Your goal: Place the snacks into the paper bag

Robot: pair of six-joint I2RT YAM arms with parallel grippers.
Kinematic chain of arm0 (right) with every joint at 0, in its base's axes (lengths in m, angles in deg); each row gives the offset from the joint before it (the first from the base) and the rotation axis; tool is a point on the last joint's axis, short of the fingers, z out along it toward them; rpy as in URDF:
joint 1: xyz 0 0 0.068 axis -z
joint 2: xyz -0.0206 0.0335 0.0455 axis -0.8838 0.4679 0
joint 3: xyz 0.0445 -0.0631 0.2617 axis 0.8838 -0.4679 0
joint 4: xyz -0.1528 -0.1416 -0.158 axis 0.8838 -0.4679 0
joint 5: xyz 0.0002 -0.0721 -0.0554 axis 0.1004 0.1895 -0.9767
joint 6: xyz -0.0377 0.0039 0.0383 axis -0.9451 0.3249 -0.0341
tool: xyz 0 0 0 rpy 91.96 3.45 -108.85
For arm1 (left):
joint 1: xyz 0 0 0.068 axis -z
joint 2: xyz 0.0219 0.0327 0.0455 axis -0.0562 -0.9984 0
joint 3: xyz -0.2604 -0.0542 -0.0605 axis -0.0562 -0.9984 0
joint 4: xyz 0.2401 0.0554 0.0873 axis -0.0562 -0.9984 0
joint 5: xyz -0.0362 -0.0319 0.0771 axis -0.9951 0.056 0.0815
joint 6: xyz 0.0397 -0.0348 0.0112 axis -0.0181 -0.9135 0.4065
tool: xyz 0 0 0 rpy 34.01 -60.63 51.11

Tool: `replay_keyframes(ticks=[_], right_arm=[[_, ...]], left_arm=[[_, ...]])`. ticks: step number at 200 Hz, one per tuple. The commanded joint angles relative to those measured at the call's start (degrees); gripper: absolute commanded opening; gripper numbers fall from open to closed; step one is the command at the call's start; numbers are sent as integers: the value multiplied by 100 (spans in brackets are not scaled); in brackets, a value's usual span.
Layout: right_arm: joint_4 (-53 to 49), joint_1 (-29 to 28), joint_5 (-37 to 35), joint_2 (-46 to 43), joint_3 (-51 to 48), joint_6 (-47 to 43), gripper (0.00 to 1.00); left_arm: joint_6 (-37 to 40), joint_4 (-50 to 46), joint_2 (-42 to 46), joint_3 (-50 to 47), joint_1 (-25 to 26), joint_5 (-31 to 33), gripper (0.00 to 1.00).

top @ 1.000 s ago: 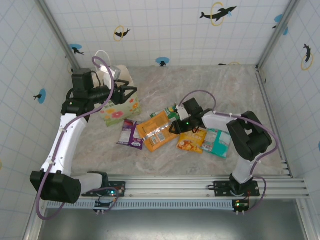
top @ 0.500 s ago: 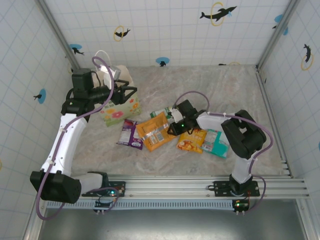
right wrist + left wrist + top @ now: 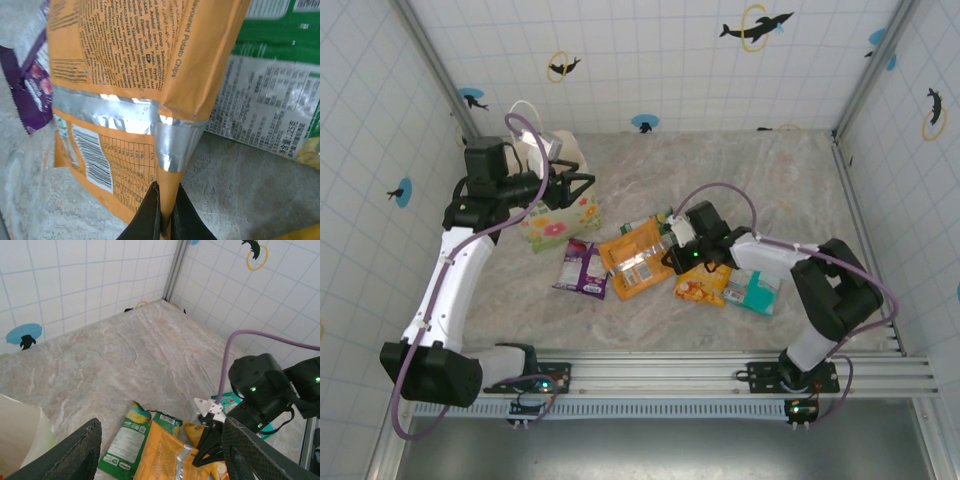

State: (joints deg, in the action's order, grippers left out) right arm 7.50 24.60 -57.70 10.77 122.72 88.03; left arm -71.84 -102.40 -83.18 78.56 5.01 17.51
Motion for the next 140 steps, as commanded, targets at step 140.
replay_keyframes(ticks=[140], right_arm=[[-414,-63,-749,-2344,110,-2309,0]], left_arm=[[673,-538,-63,70,438,393,66]])
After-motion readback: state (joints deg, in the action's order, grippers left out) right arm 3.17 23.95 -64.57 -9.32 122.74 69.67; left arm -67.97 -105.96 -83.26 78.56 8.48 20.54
